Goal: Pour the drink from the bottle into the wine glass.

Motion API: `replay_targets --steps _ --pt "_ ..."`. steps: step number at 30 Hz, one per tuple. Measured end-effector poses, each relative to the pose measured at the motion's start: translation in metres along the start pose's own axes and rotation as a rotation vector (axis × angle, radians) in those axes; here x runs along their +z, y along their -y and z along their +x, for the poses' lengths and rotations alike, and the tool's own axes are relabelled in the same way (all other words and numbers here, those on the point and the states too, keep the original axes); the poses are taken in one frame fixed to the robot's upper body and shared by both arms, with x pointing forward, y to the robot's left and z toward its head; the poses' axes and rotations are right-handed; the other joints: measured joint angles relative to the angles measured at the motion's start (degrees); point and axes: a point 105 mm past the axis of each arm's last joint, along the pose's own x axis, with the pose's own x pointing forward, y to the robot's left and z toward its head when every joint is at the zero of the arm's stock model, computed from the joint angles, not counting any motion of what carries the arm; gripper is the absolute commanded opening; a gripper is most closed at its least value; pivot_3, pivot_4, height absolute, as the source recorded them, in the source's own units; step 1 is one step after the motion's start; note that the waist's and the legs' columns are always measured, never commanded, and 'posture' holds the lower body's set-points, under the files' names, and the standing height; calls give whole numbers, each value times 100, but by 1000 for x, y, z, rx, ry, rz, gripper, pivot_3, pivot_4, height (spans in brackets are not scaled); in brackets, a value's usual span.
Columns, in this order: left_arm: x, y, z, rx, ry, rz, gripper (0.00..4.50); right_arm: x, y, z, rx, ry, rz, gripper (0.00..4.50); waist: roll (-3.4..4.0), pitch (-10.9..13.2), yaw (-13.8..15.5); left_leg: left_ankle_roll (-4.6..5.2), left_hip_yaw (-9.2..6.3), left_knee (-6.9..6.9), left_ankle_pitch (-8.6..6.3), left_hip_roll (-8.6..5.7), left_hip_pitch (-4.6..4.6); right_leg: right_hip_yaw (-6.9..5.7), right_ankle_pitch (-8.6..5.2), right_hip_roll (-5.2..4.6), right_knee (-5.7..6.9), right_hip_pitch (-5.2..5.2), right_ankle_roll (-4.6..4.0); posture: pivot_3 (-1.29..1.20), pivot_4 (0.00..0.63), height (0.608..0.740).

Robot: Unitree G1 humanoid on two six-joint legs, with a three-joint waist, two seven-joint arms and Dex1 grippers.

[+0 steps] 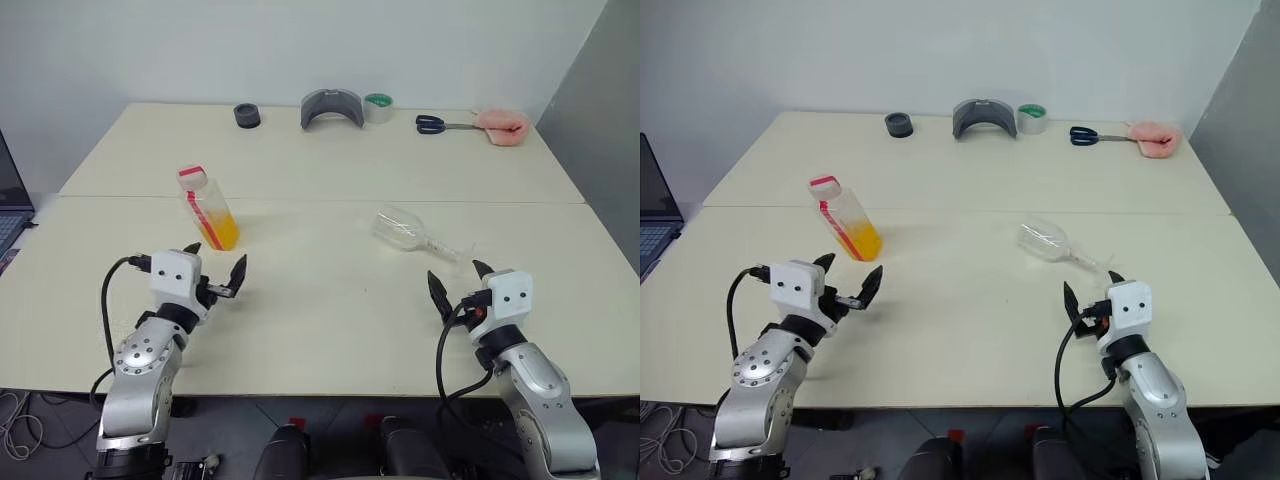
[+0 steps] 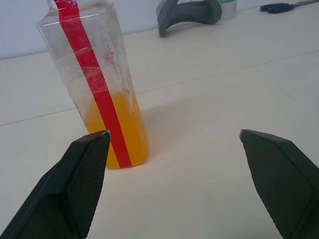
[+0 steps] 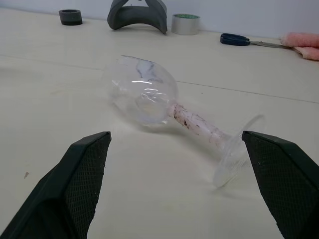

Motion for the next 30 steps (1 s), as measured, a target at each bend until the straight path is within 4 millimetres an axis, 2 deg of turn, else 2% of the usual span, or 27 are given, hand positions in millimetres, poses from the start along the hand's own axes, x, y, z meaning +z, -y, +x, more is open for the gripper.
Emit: replay_targets --steps 12,19,23,30 --pt "1 5 3 -12 -3 8 4463 -1 -1 0 -6 1 9 4500 0 0 0 0 -1 0 0 0 0 -1 0 0 0 0 0 0 150 740" --pt "3 -1 9 36 12 -14 4463 1 -1 0 11 8 -8 4500 0 0 -4 0 0 0 0 0 0 -1 0 1 0 0 0 0 150 740" --pt "3 -8 7 65 15 -16 4463 3 -1 0 13 20 -10 4500 0 0 0 0 0 0 0 -1 0 -1 0 0 0 0 0 0 150 740" --pt "-4 -3 1 43 -3 -20 4463 6 -5 1 59 35 -25 4500 0 0 -2 0 1 -1 0 0 0 0 0 0 0 0 0 0 150 740"
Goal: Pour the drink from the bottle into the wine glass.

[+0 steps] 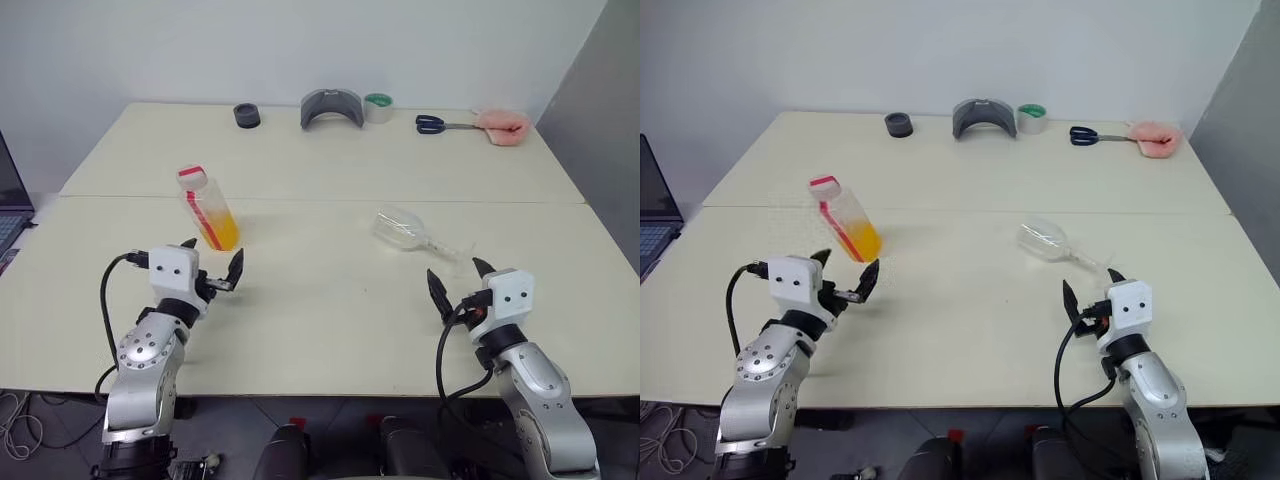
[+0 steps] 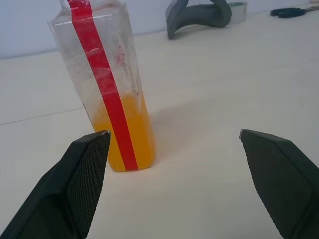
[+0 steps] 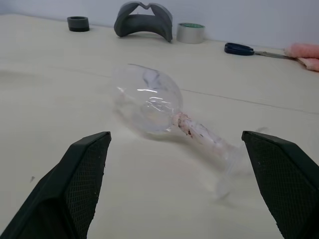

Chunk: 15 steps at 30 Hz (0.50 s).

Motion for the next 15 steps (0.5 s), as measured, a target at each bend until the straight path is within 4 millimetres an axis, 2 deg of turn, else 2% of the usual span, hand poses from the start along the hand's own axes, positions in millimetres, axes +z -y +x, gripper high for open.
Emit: replay_targets --steps 4,8,15 --pt "-1 -7 -1 78 0 13 4463 12 -15 6 185 31 -1 4500 0 0 1 0 -1 3 0 -1 0 -1 0 1 0 2 0 0 150 740" --pt "10 -22 5 150 38 13 4463 29 -25 14 334 61 -30 4500 -2 -1 3 0 -4 3 0 -2 0 -5 0 1 0 3 0 0 150 740" --pt "11 -23 16 109 29 -54 4463 52 -42 24 485 102 -53 4500 -2 -1 4 0 -5 3 0 -3 -2 -7 0 1 0 3 0 0 150 740"
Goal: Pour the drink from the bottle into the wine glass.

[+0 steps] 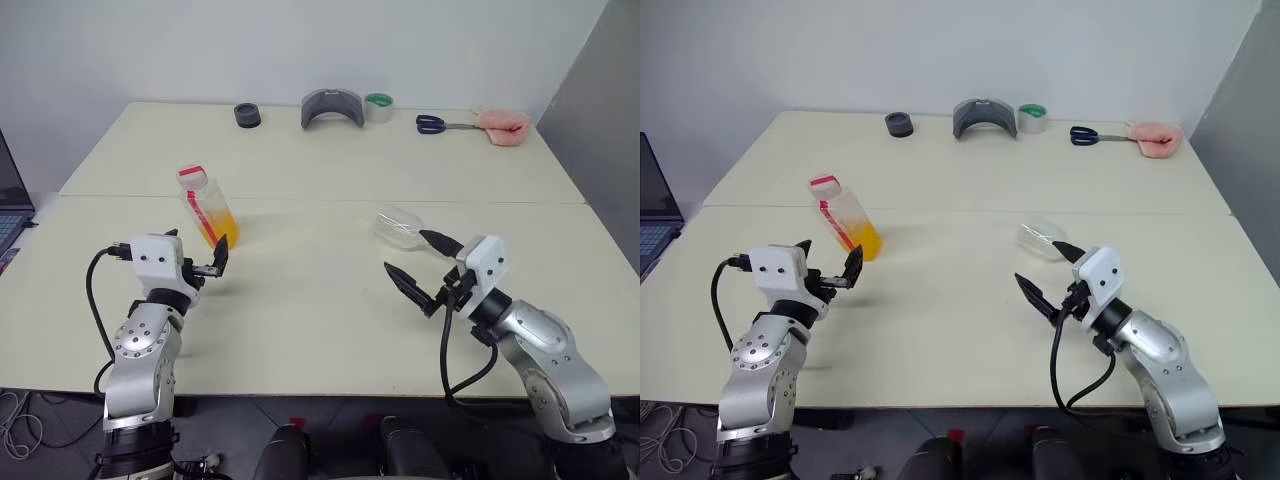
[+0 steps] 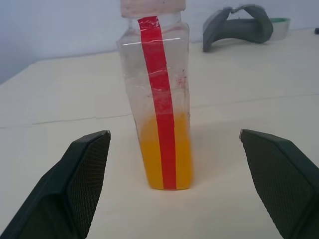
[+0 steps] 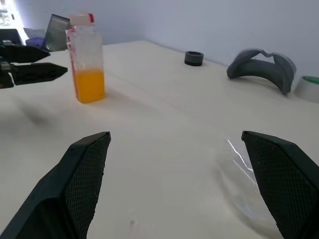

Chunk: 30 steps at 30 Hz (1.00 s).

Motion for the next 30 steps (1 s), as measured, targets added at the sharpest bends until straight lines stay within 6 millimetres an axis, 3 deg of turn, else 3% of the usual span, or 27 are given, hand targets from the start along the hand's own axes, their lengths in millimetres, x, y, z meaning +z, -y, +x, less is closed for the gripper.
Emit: replay_targets --steps 10,30 --pt "5 -5 16 -33 1 -18 4463 12 -24 8 248 -15 26 4500 -1 0 2 0 -1 1 0 -1 -1 -1 0 -1 0 -1 0 0 150 740" --pt "21 -15 58 -55 13 -53 4463 16 -29 12 292 -9 12 4500 -1 0 2 -1 -4 4 0 -2 -4 -4 1 -1 0 -3 0 0 150 740"
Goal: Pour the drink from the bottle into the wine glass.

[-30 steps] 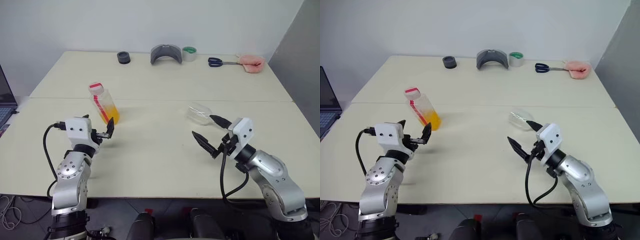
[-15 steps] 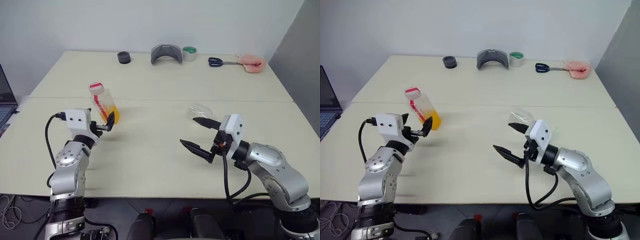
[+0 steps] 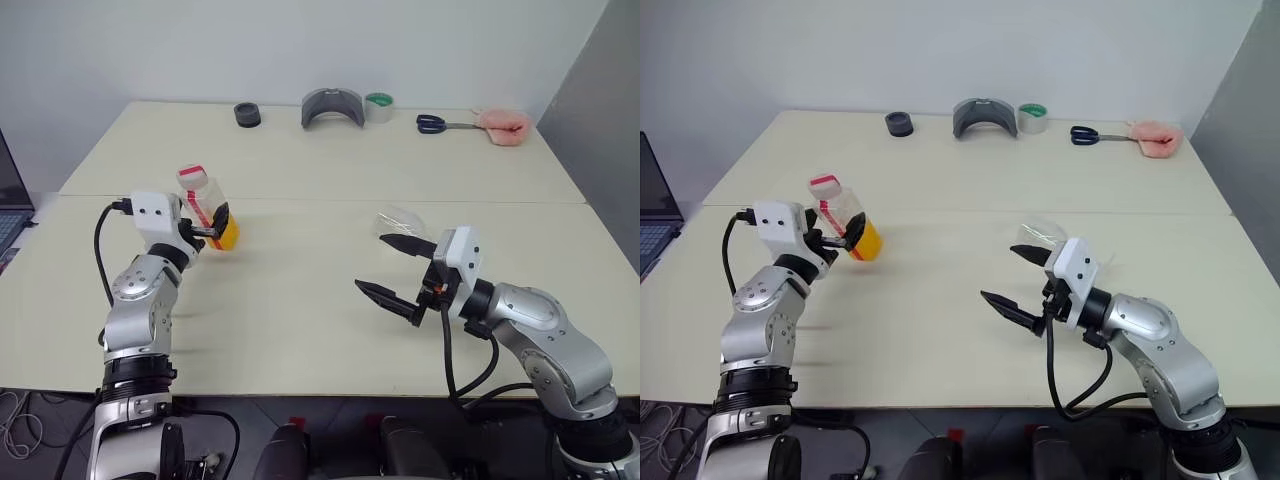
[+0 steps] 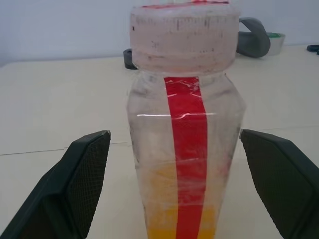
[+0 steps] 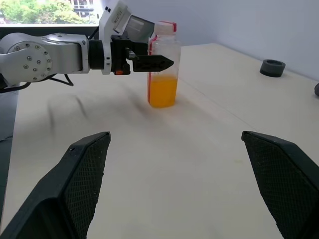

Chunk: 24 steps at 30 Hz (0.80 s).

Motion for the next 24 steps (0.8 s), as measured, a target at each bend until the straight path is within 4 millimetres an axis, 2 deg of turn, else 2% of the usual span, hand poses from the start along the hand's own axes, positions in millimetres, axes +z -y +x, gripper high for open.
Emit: replay_targets --steps 8,15,24 --pt "-1 3 8 -19 -31 44 4463 0 0 -1 3 -6 -4 4500 0 0 -1 0 -2 0 0 0 -1 -1 0 0 0 -1 0 0 150 740" --pt "10 4 16 -34 -15 57 4463 -1 -1 -1 14 -12 -7 4500 0 0 -2 0 -1 0 0 0 -1 -1 0 0 0 -1 0 0 150 740" --pt "5 3 19 -30 -35 44 4463 -2 -1 -1 19 -20 -5 4500 -1 0 -3 0 -1 0 0 0 -1 -1 0 0 0 -2 0 0 150 740"
